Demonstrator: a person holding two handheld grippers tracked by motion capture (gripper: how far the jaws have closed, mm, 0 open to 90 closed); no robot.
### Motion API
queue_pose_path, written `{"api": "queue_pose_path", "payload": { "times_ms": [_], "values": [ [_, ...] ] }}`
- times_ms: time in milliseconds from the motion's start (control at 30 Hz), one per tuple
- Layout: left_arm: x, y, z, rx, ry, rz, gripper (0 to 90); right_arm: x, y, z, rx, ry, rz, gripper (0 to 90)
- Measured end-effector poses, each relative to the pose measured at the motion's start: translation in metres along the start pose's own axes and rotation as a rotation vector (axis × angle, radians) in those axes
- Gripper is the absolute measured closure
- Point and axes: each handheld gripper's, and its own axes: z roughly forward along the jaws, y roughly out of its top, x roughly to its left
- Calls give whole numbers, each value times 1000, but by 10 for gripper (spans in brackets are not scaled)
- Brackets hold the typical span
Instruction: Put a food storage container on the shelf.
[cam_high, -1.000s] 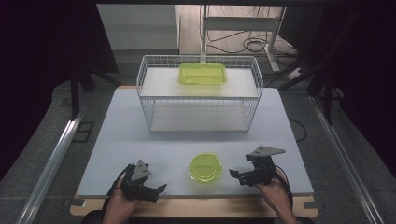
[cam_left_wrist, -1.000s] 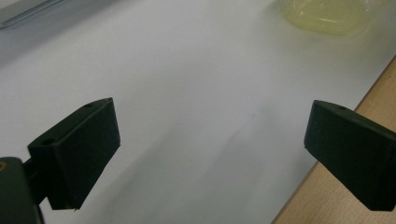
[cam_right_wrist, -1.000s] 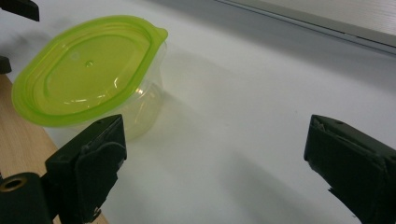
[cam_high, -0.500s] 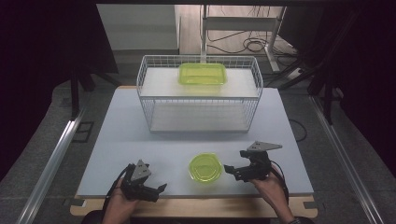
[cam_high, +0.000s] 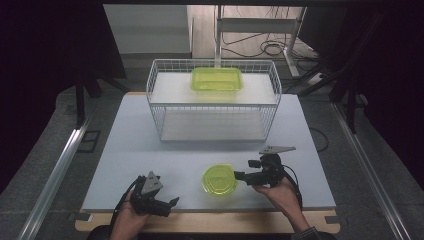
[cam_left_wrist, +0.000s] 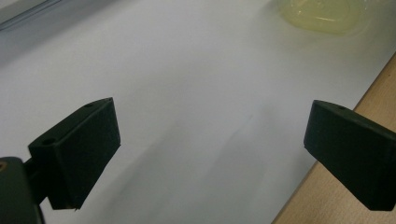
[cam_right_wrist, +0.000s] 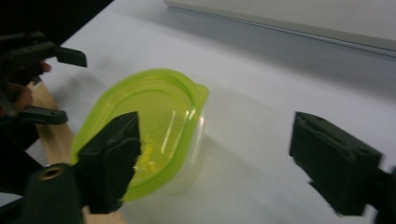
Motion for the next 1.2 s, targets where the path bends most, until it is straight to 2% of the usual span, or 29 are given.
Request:
{"api": "queue_pose_path", "payload": {
  "times_ms": [133, 333, 667, 967, 1200],
  "values": [
    [0, 0, 0, -1, 1, 0, 34, 1, 6, 6, 39, 45, 16, 308],
    [0, 0, 0, 4, 0, 3, 34, 0, 10, 17, 97, 71, 42, 440],
    [0, 0, 1, 8, 0, 7, 34, -11, 11, 29, 146, 134, 122, 620],
    [-1, 0, 1, 9, 0, 10, 34, -16, 9, 29, 165, 212, 187, 786],
    [-1, 0, 1, 10, 2, 11, 34, -17, 9, 28, 172, 288, 248, 812]
  ]
}}
